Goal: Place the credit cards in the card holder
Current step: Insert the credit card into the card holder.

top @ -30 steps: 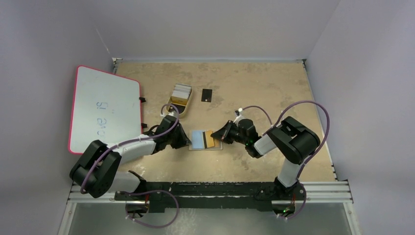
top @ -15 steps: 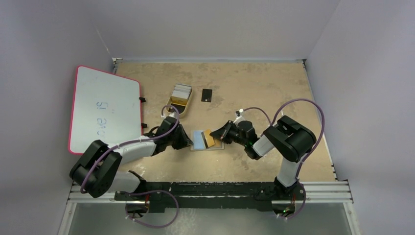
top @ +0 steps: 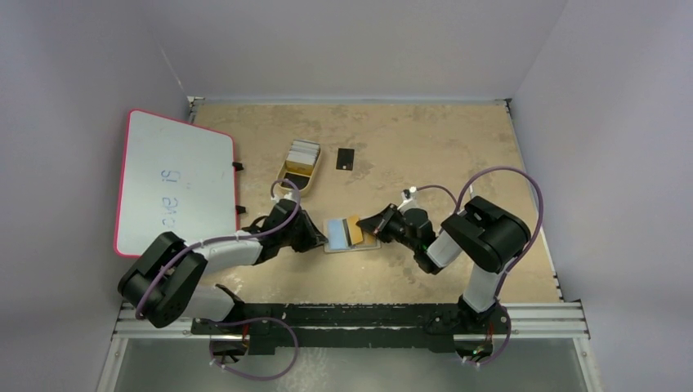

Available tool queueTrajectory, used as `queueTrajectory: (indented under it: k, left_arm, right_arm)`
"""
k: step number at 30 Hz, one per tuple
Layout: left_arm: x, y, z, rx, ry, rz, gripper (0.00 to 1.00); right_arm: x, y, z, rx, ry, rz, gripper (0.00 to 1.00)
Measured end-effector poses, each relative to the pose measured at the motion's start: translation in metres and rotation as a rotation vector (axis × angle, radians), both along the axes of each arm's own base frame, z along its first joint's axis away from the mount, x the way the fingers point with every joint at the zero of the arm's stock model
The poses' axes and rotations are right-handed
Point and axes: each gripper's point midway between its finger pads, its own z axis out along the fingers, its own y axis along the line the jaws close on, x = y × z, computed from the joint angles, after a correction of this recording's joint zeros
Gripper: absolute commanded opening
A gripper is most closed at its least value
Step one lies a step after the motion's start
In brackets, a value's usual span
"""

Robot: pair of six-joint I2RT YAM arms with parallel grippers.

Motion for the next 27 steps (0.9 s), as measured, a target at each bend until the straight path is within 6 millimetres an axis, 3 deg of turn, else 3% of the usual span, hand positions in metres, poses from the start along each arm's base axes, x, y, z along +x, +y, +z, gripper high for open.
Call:
queueTrajectory:
  k: [11,22,27]
  left_arm:
    - [-0.007,-0.01,0.0,-0.06,0.01,0.011,0.19]
    - [-0.007,-0.011,0.0,-0.061,0.009,0.009,0.19]
    - [-0.007,-0.011,-0.001,-0.06,0.009,0.009,0.19]
  right_arm:
    - [-0.002,-0.007,0.001,0.011,-0.015,-0.036,0.0]
    - [-0.004,0.016,0.005,-0.137,-0.019,0.04,0.34]
    - [0.003,0.013,0.006,-0.271,-0.011,0.052,0.45]
